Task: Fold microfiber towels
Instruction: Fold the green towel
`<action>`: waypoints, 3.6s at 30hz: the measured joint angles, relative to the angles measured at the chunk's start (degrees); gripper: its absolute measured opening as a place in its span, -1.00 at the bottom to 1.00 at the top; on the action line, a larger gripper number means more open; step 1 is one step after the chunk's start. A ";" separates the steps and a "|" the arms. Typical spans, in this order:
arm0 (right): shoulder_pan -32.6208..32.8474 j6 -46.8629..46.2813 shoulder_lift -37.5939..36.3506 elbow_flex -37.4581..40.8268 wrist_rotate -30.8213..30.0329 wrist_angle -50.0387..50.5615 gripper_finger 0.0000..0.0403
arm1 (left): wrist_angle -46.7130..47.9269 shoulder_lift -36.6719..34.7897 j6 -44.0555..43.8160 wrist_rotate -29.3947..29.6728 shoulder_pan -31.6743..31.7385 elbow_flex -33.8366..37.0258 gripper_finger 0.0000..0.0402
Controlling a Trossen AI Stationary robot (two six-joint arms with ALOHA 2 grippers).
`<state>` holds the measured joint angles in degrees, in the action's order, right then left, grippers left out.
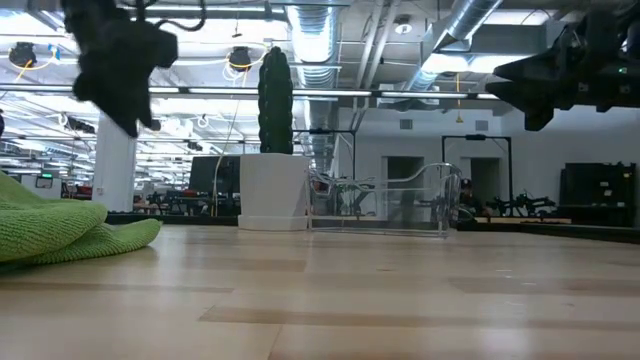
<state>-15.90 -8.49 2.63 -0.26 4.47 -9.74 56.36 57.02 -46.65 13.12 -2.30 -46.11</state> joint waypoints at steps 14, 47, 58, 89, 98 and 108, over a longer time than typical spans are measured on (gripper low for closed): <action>0.00 -0.02 -0.02 0.00 0.00 0.59 0.04 | -9.90 -4.77 -13.74 -3.89 -6.96 17.13 0.21; 0.00 -0.11 -0.02 -0.01 0.00 0.72 0.01 | -16.95 -10.91 -24.23 0.20 -16.40 25.10 -0.42; 0.00 -0.11 -0.02 -0.01 0.00 0.72 -0.02 | -17.93 -10.91 -25.53 -0.28 -16.37 25.08 -0.41; 0.02 -0.11 -0.02 0.00 0.00 0.75 -0.04 | -24.01 -5.49 -25.02 -3.53 -16.35 24.80 -0.49; 0.02 -0.11 -0.02 0.01 0.00 0.75 -0.05 | -23.90 -5.69 -22.86 -1.85 -16.35 21.38 -0.61; 0.00 -0.11 -0.02 0.01 0.00 0.75 -0.06 | -25.57 -5.66 -22.12 -1.28 -16.35 21.36 -0.48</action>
<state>-15.90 -8.60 2.61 -0.25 4.47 -8.99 30.79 51.35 -68.77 11.84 -18.65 -24.75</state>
